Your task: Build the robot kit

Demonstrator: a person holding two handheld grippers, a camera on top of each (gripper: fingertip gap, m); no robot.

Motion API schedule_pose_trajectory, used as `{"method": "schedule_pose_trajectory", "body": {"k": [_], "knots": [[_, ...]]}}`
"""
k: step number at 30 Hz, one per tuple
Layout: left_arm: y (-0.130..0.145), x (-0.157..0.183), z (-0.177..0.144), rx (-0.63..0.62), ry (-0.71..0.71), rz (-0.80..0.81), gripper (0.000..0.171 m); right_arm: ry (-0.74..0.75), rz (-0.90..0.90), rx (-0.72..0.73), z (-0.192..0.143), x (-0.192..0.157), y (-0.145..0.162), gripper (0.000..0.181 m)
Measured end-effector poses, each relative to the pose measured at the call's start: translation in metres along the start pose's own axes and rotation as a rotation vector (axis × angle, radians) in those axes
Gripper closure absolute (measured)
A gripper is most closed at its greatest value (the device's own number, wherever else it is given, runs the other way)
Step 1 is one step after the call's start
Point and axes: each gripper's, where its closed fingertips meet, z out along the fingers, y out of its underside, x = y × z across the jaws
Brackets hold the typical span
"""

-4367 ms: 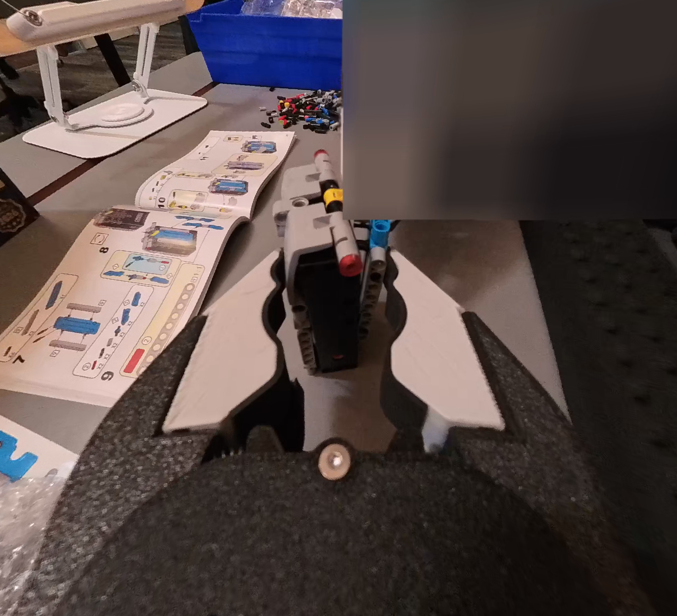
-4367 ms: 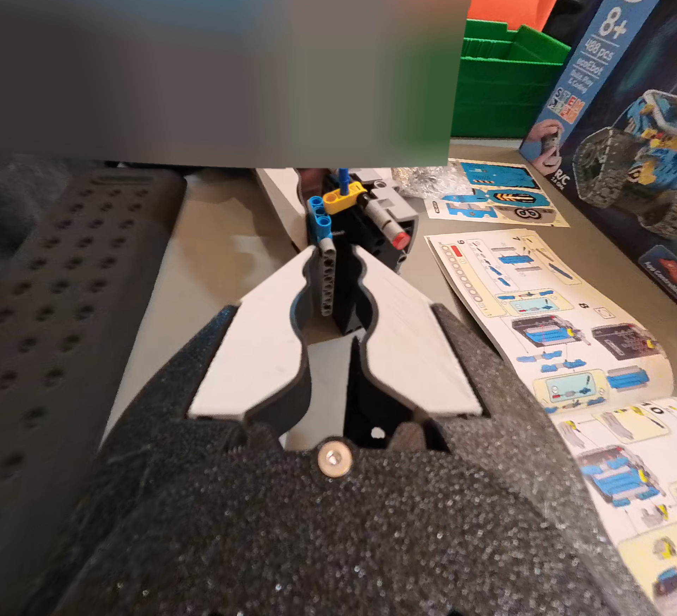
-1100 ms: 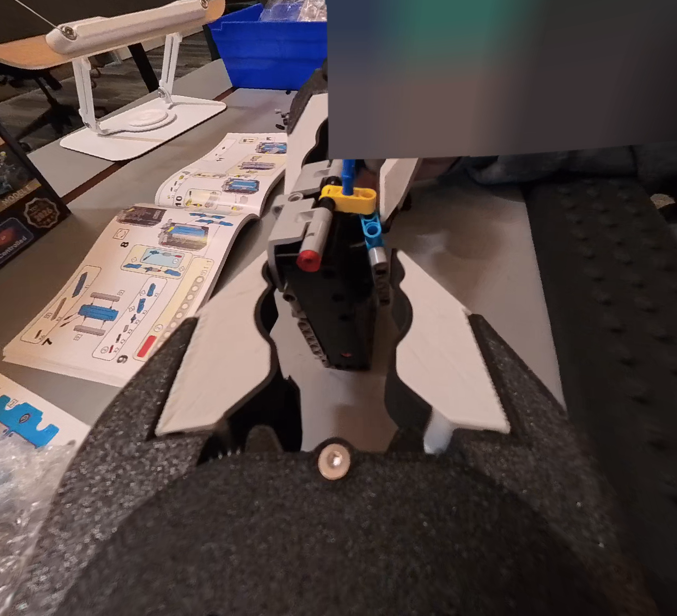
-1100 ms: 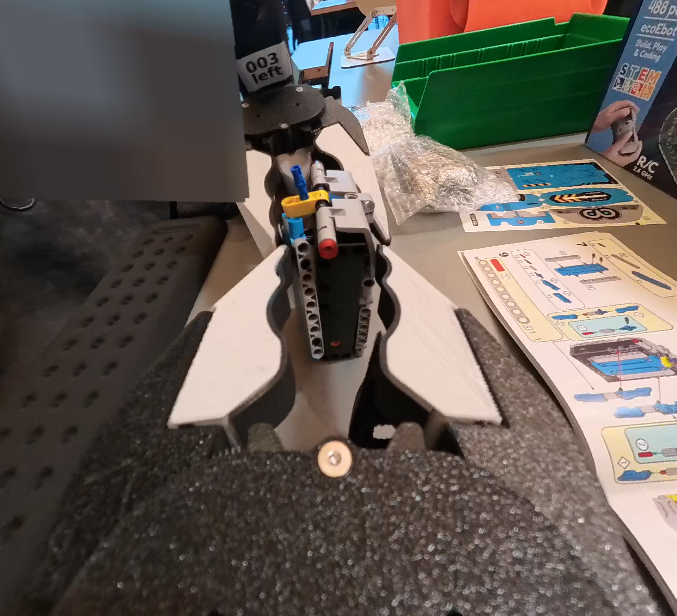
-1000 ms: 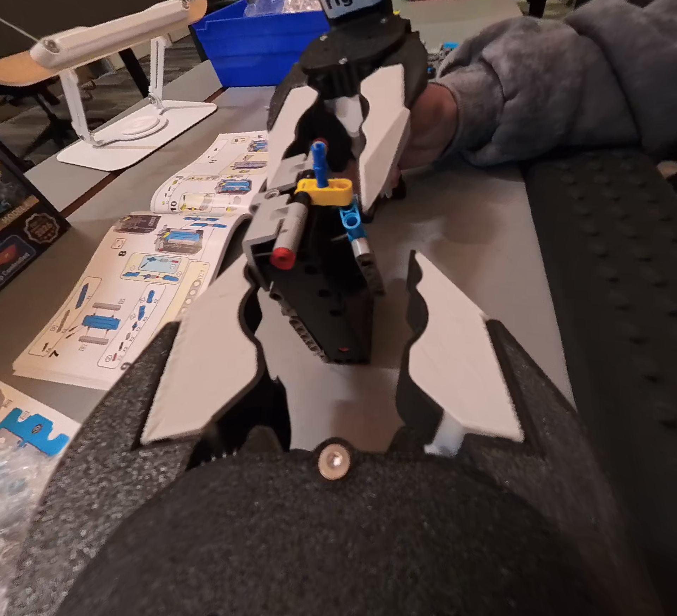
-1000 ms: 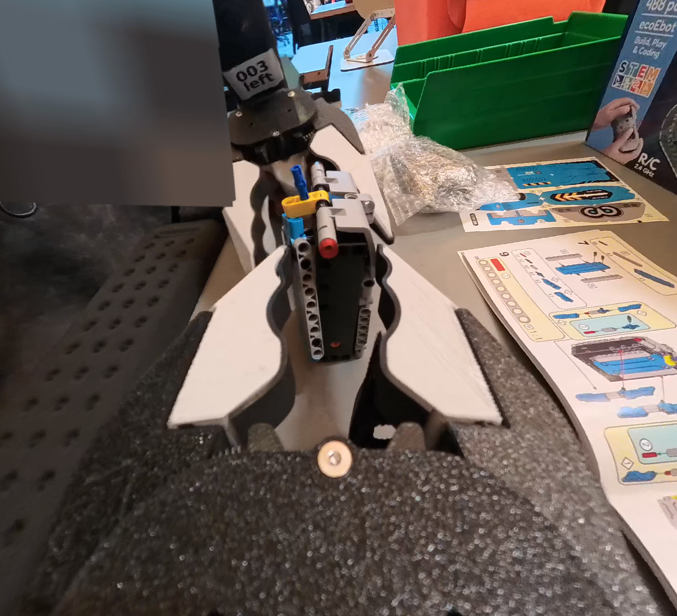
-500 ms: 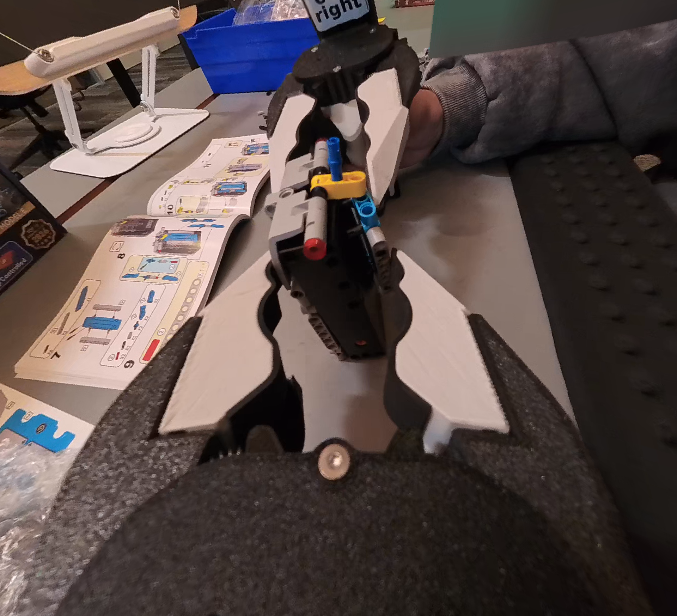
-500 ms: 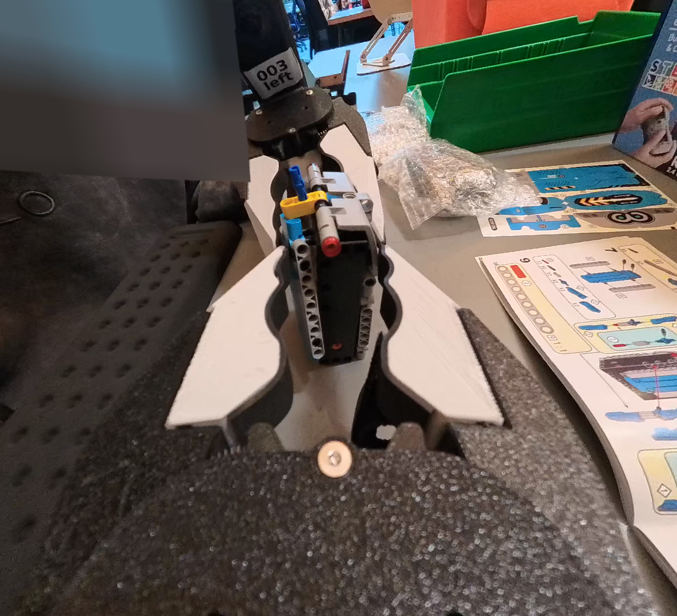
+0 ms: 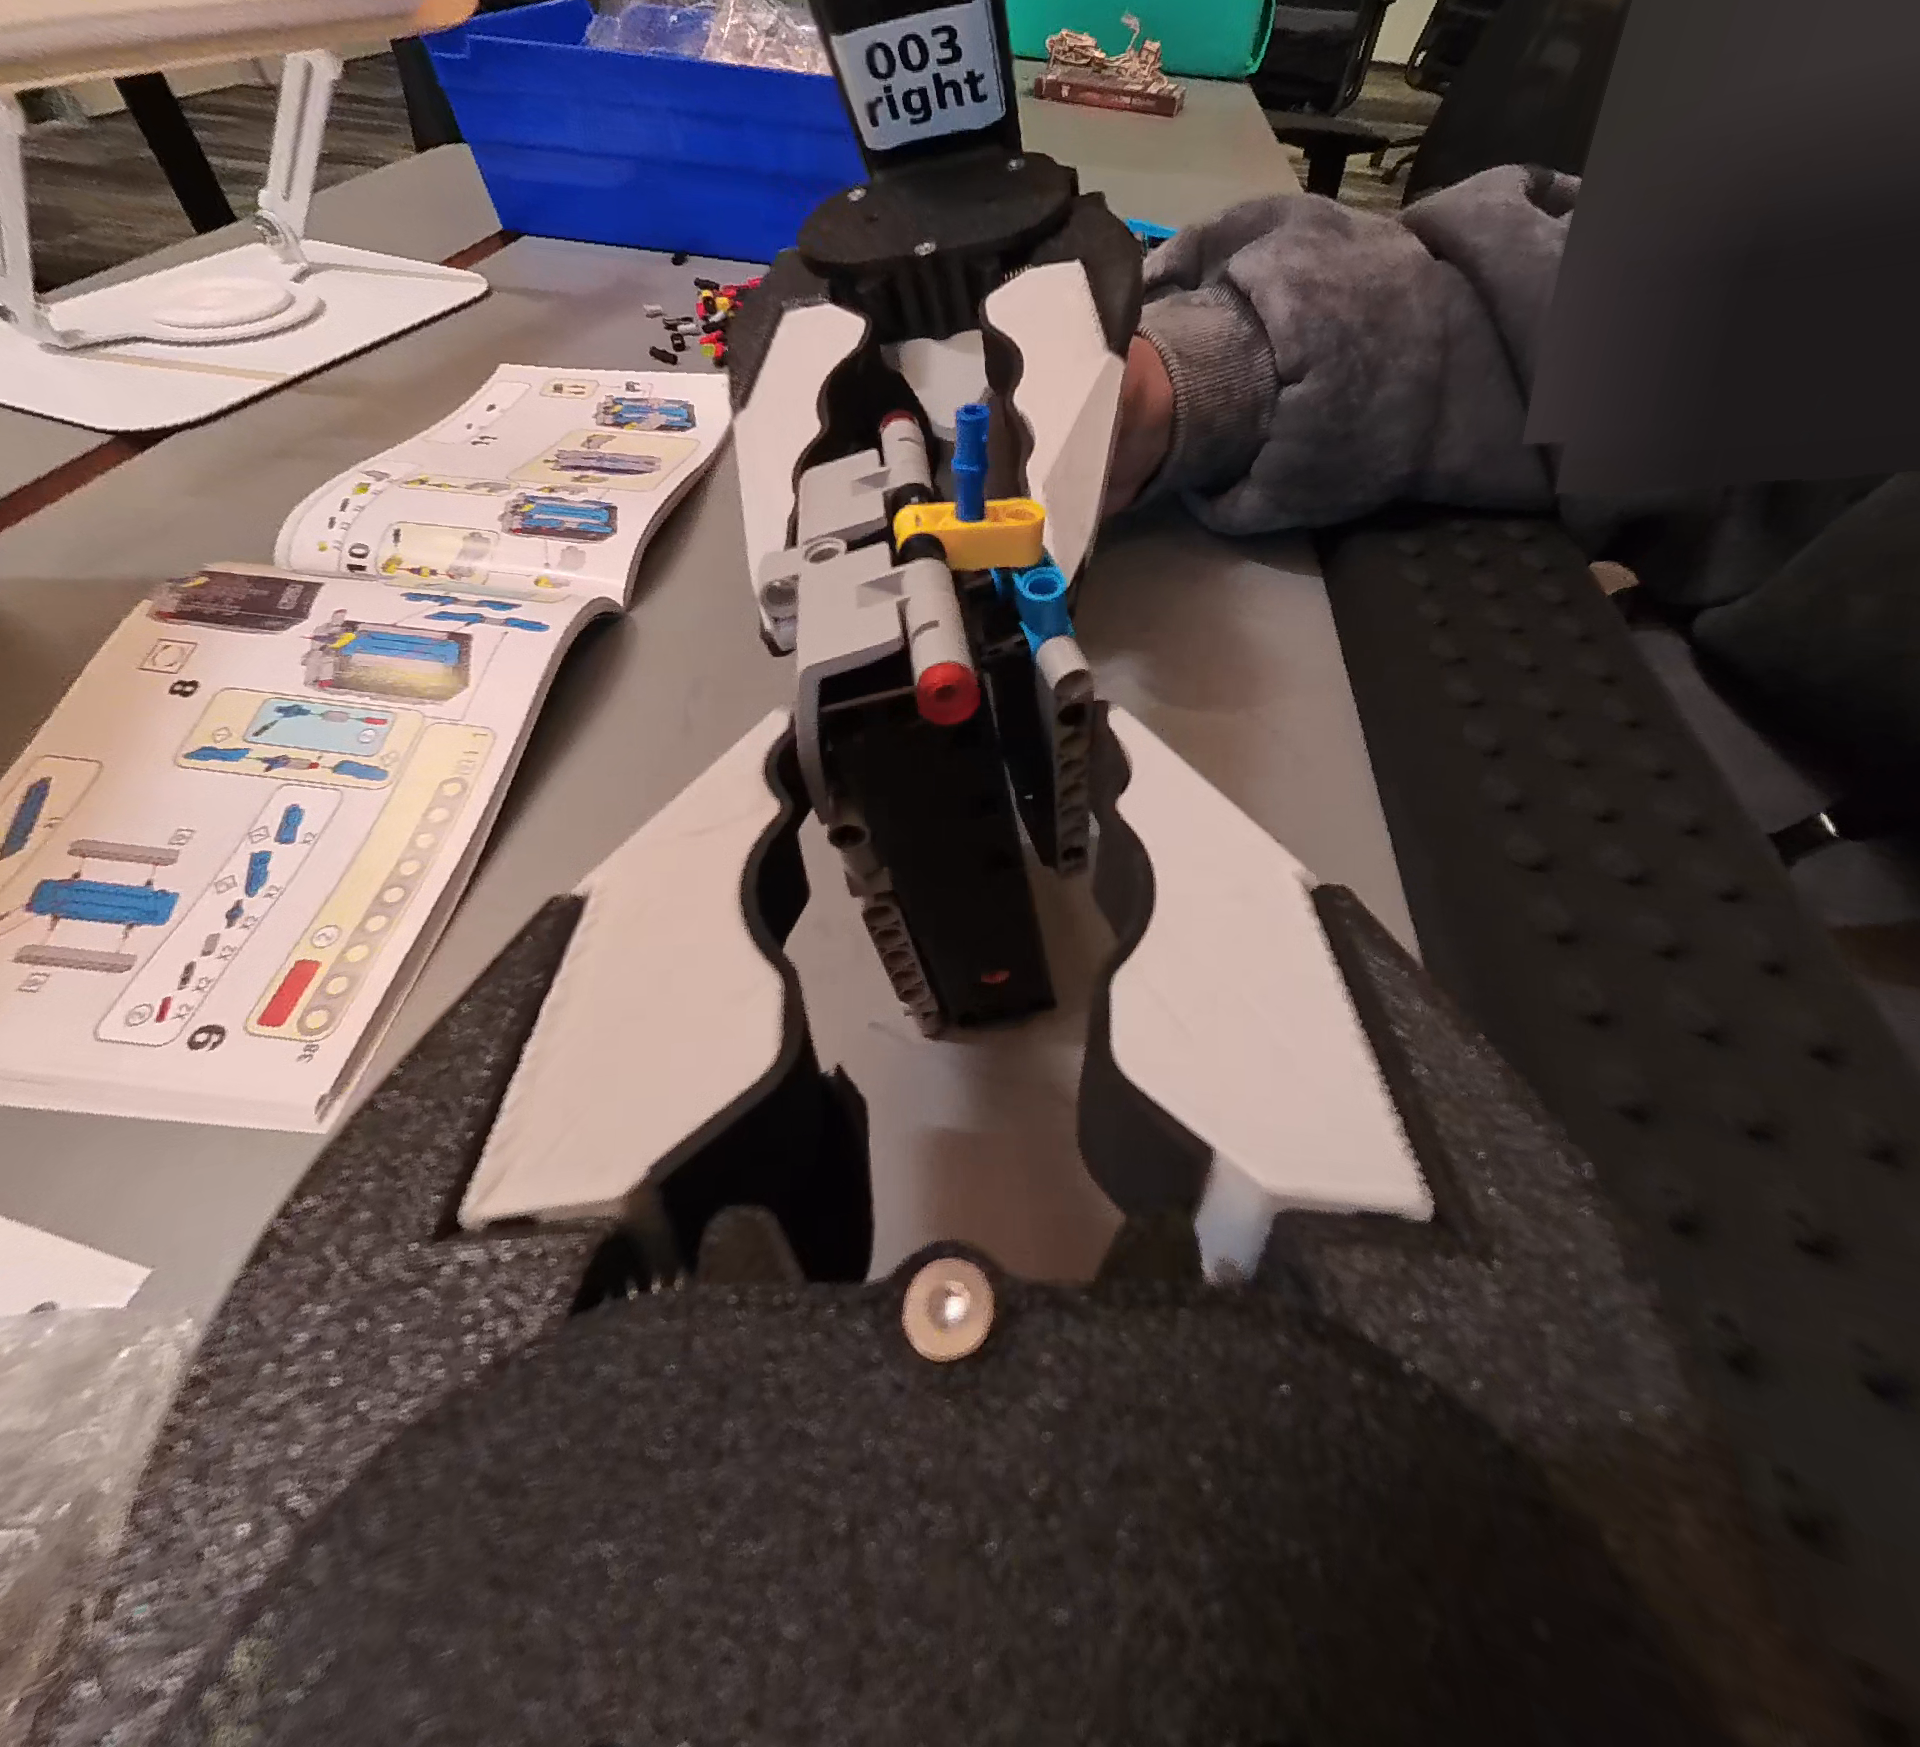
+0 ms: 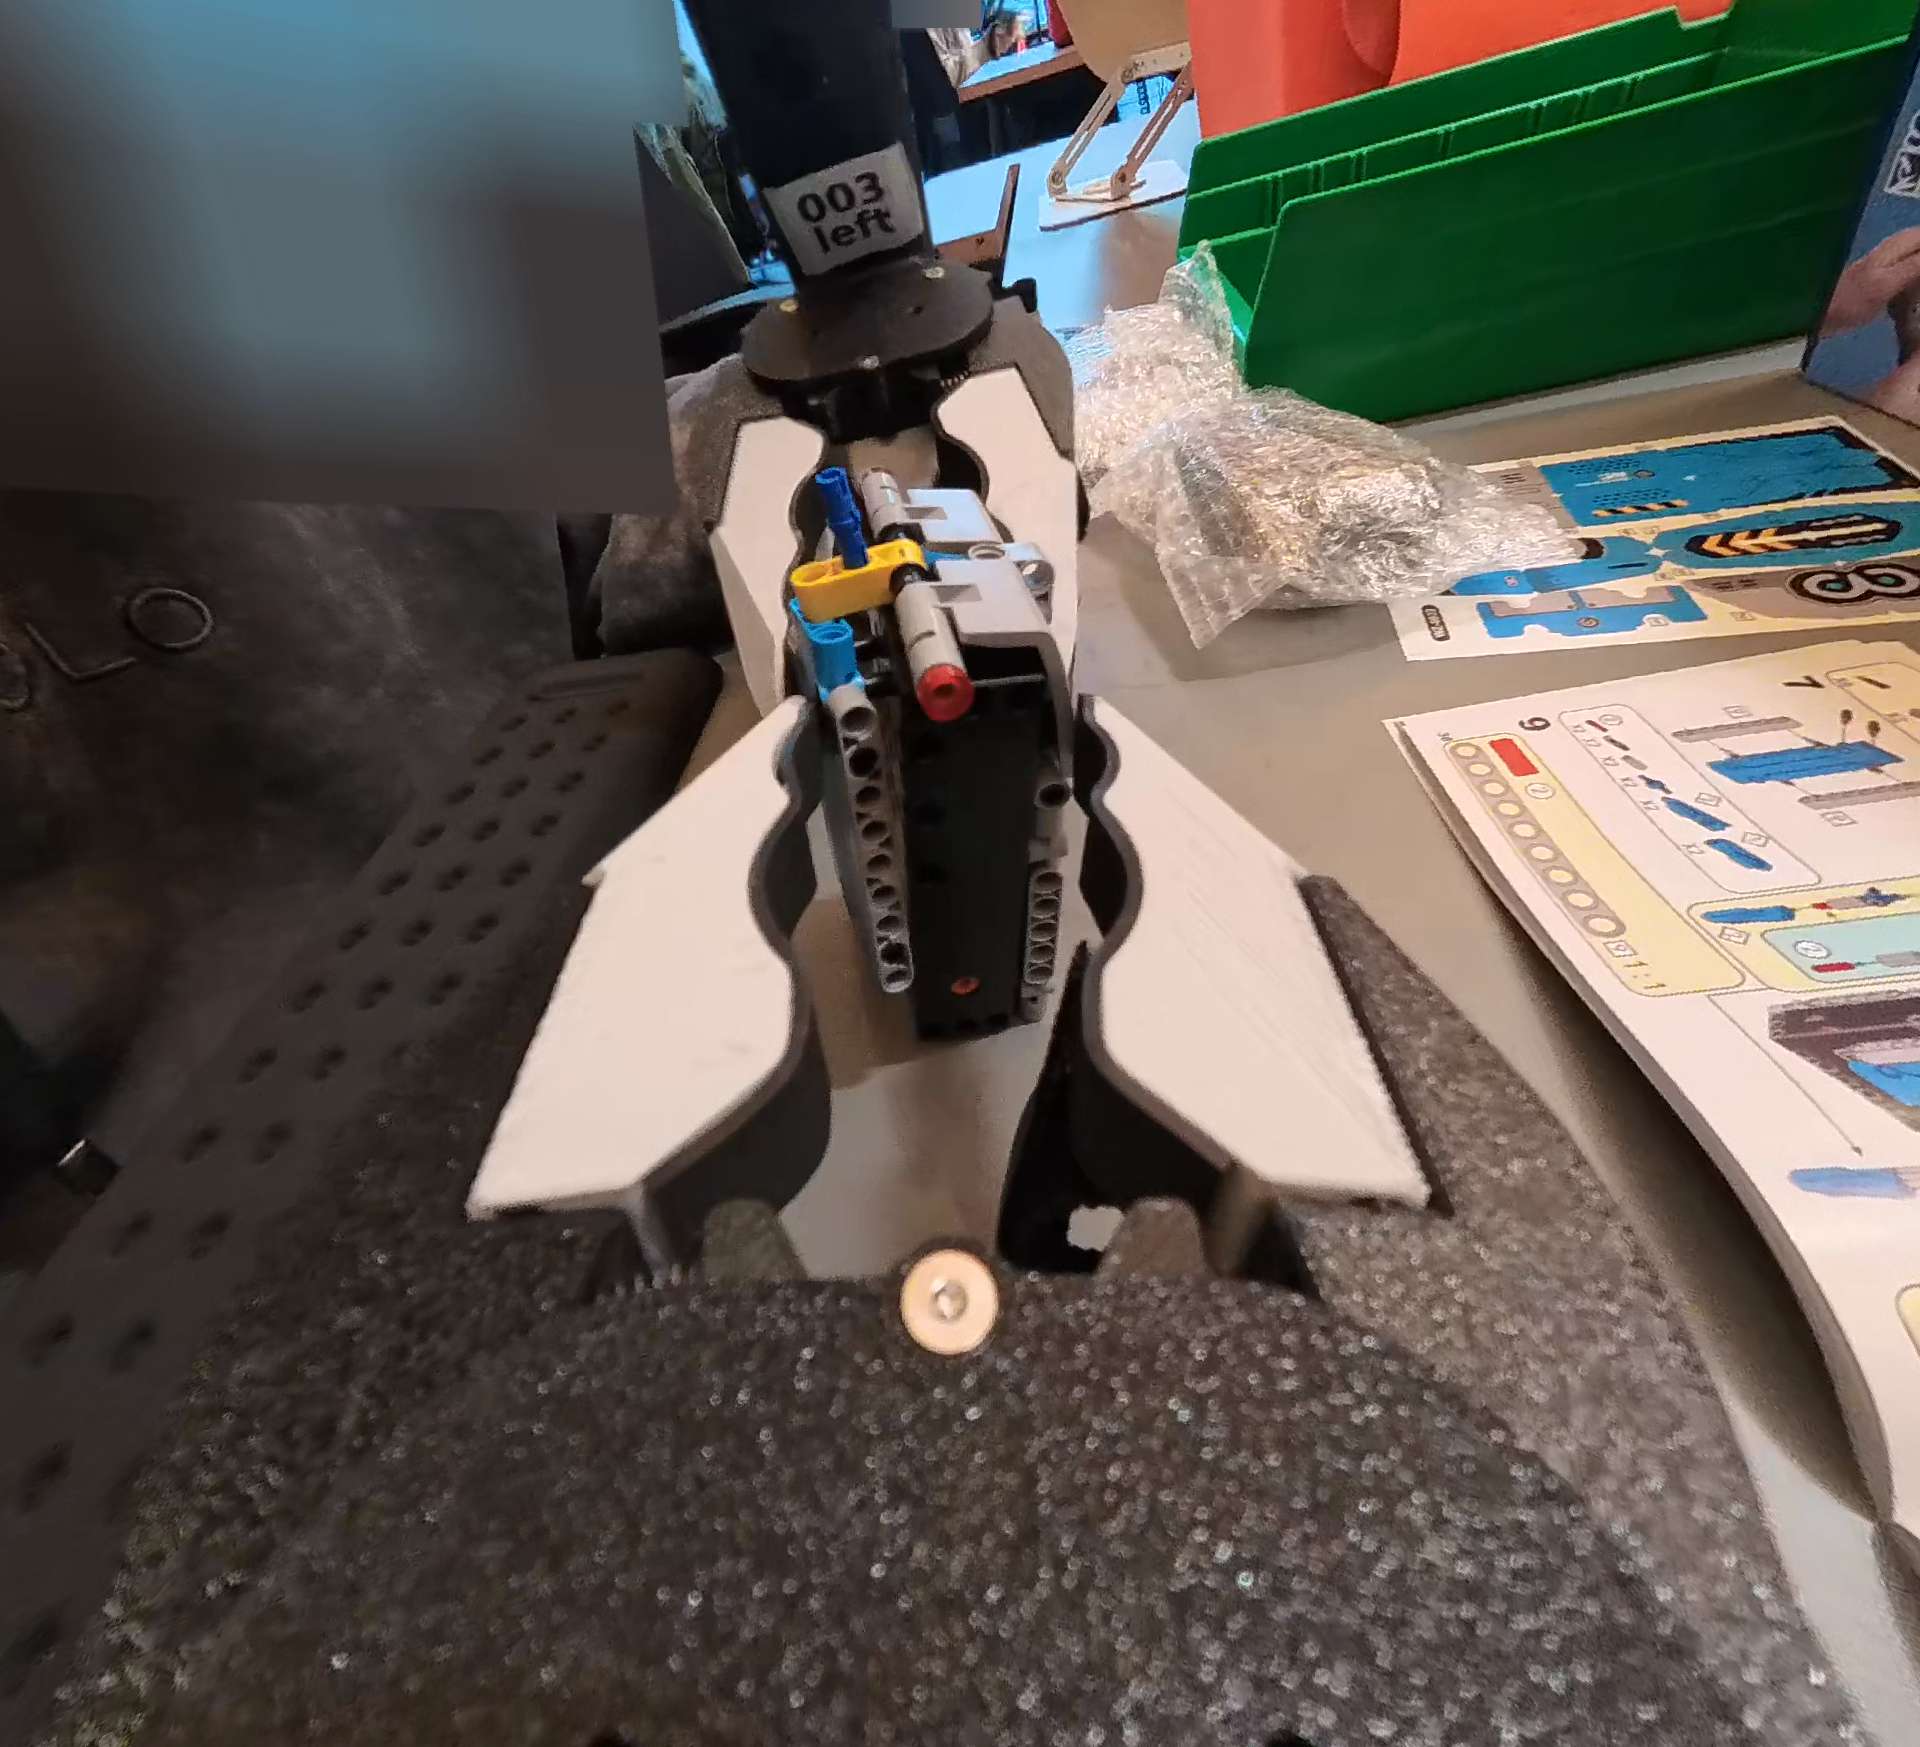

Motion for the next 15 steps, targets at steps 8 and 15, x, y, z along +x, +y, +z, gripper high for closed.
{"method": "schedule_pose_trajectory", "body": {"k": [8, 15], "knots": [[0.0, 0.002, -0.0007, 0.003, 0.018, -0.014, 0.125, -0.013, -0.002, 0.009, 0.0004, -0.0031, 0.0001, 0.128], [0.0006, -0.0002, -0.0003, -0.003, -0.003, -0.005, 0.123, -0.013, 0.008, 0.009, 0.0002, -0.0012, -0.0001, 0.132]]}}
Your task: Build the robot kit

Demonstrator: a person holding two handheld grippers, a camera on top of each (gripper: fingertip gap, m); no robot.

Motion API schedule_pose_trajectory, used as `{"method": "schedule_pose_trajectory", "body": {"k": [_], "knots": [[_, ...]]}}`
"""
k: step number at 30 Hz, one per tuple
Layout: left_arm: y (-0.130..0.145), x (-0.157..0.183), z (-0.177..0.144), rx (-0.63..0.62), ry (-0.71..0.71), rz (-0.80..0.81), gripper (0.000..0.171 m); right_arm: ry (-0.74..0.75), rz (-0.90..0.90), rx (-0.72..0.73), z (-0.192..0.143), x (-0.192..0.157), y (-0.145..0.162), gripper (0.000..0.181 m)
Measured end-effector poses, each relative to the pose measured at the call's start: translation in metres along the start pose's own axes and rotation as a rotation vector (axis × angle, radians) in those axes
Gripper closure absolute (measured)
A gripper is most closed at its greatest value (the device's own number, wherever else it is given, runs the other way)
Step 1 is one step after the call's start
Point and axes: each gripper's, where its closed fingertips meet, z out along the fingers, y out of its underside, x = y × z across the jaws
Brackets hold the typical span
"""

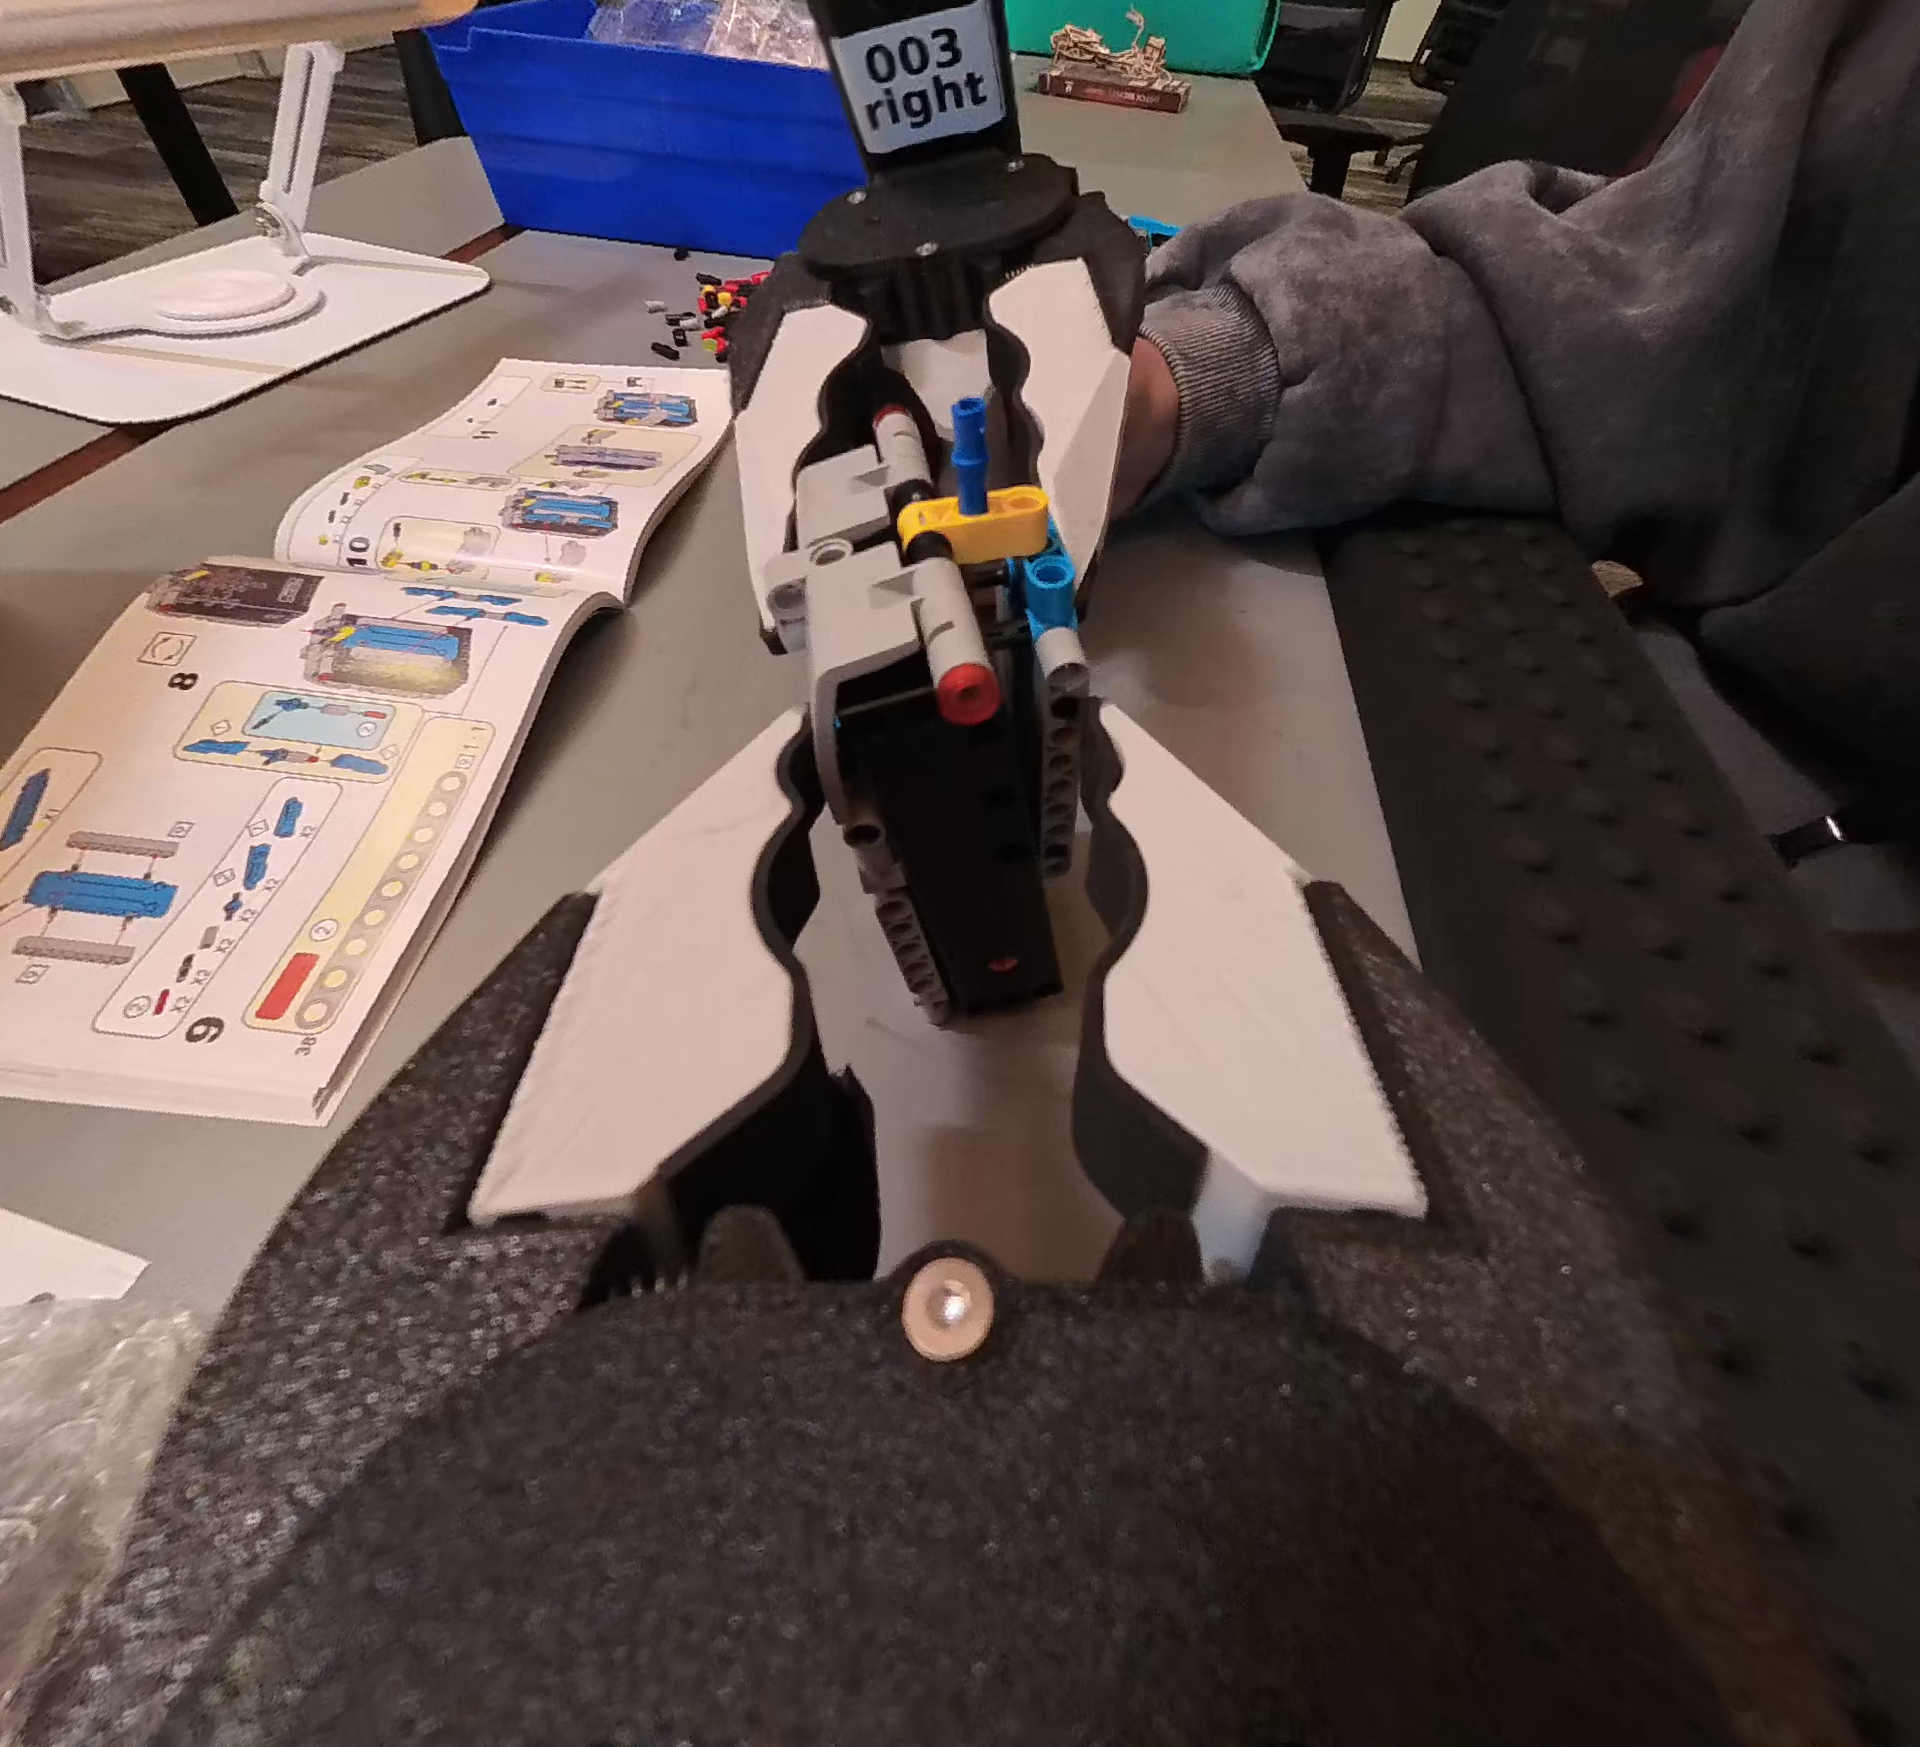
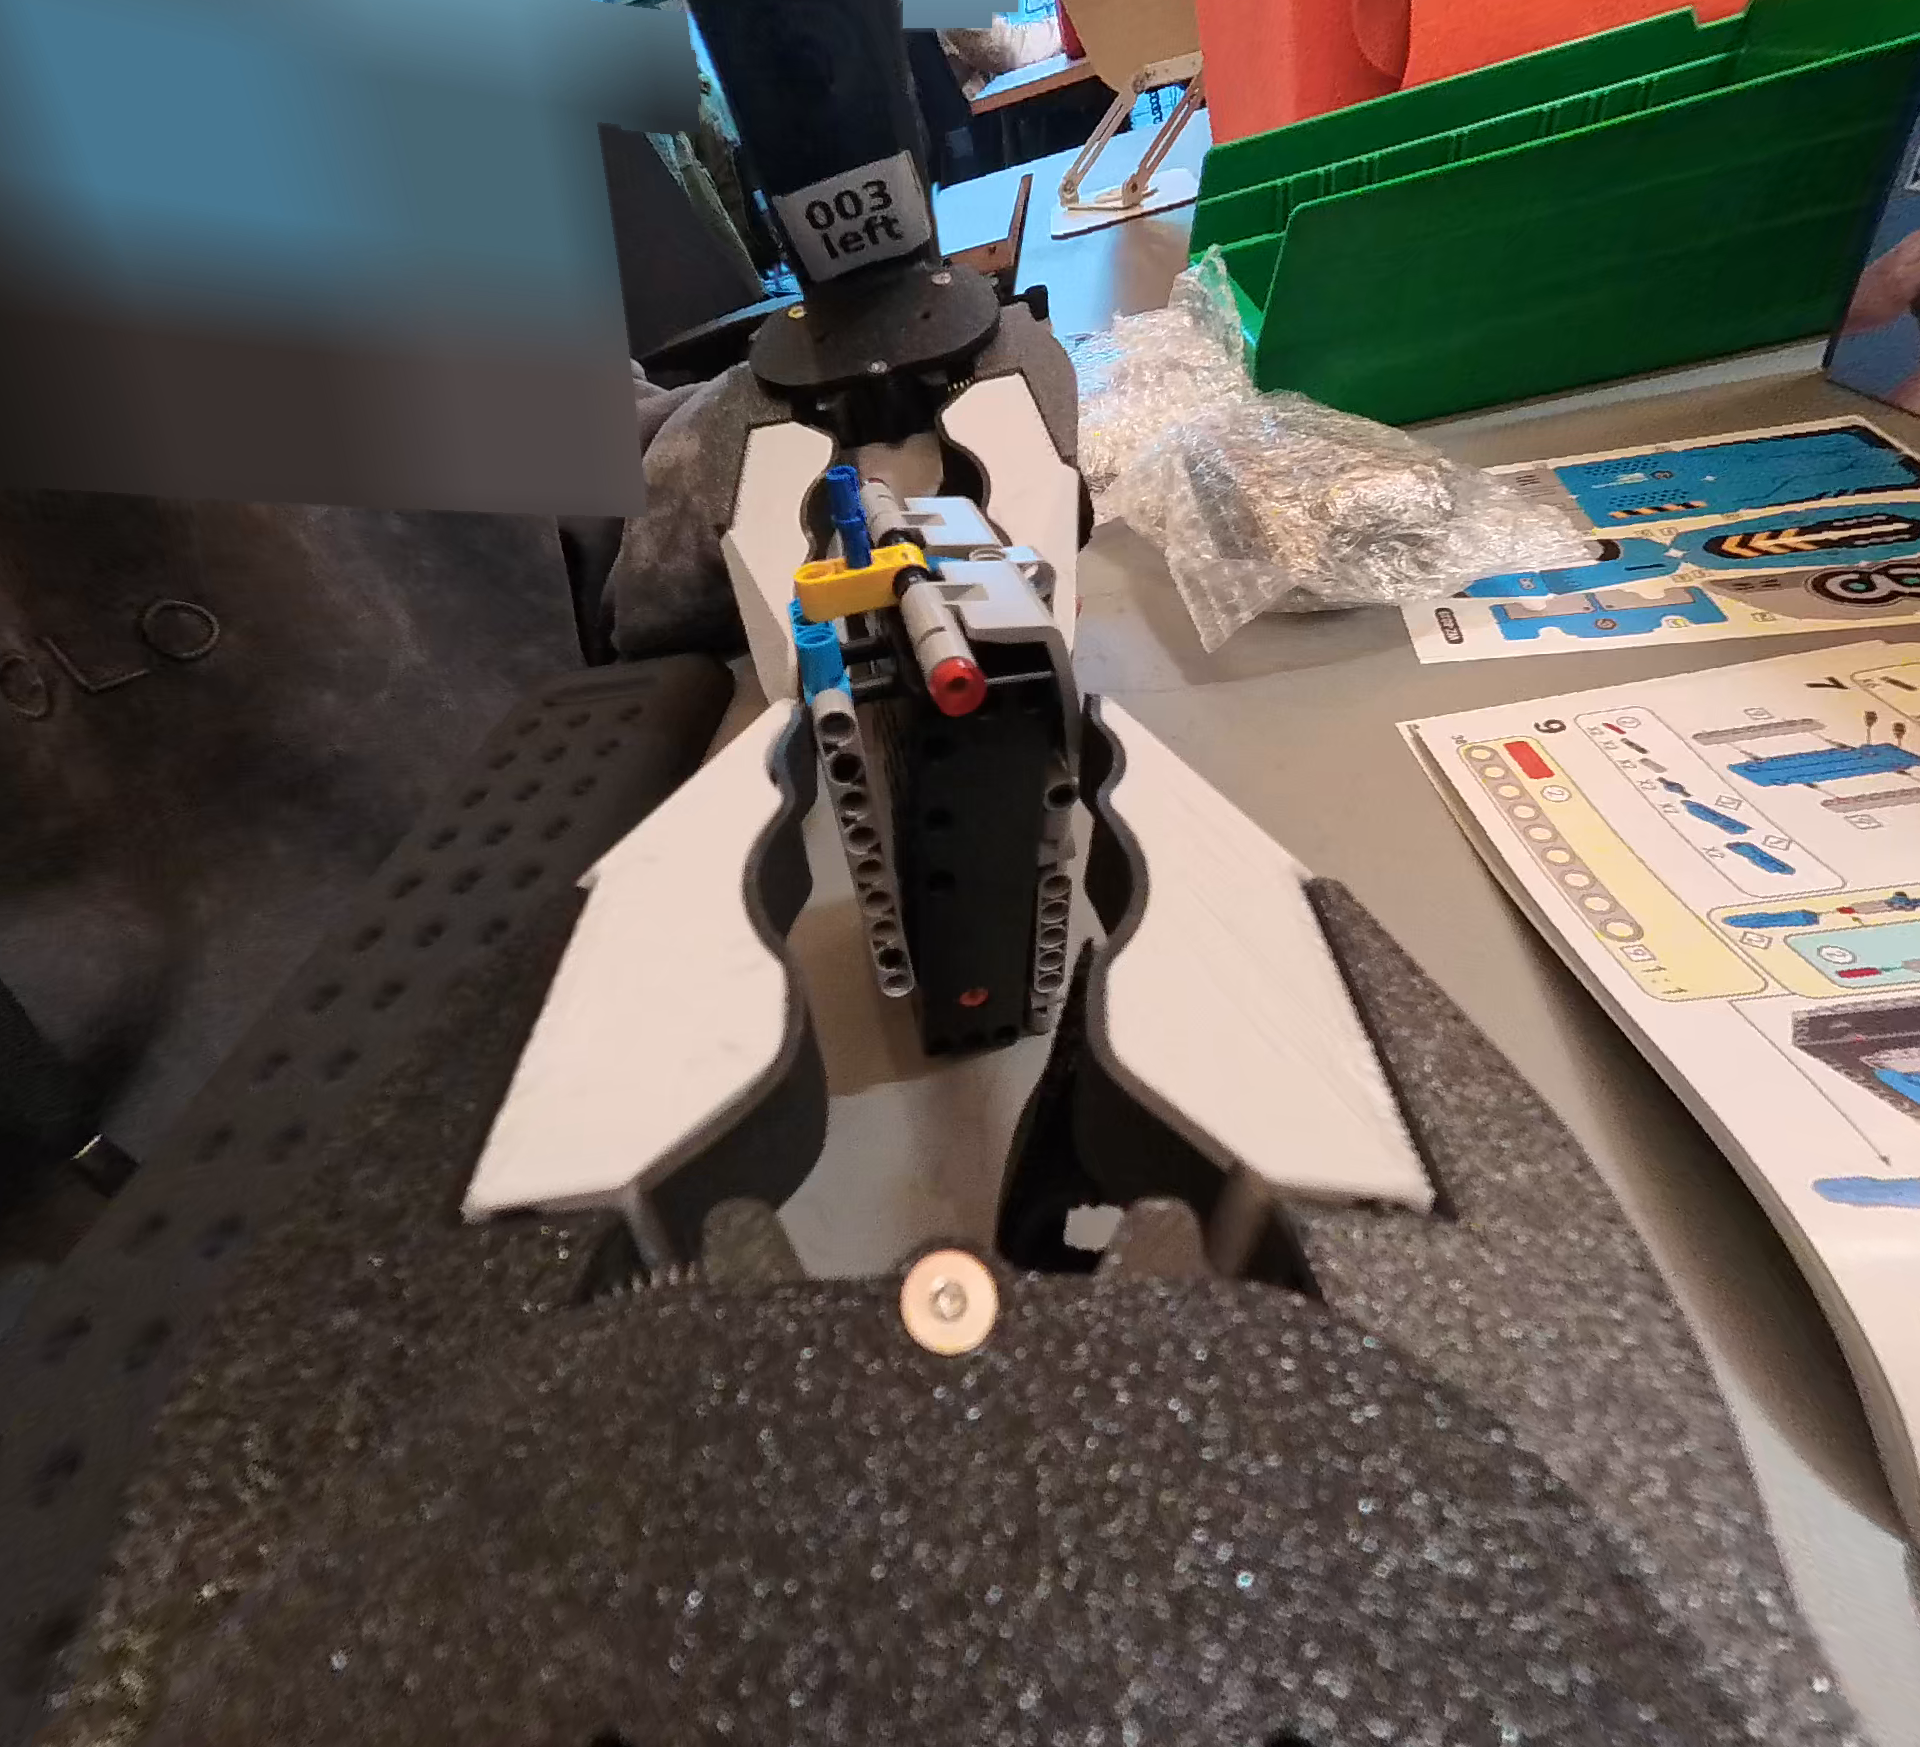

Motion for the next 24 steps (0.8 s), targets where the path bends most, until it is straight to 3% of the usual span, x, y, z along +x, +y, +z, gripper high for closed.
{"method": "schedule_pose_trajectory", "body": {"k": [14, 24], "knots": [[0.002, -0.0039, 0.0029, -0.023, -0.071, 0.067, 0.115, 0.041, -0.005, -0.003, 0.0016, 0.0047, -0.0001, 0.132], [0.0006, -0.005, 0.0039, -0.012, -0.105, 0.04, 0.121, 0.036, -0.009, 0.005, 0.0022, 0.0028, -0.0001, 0.132]]}}
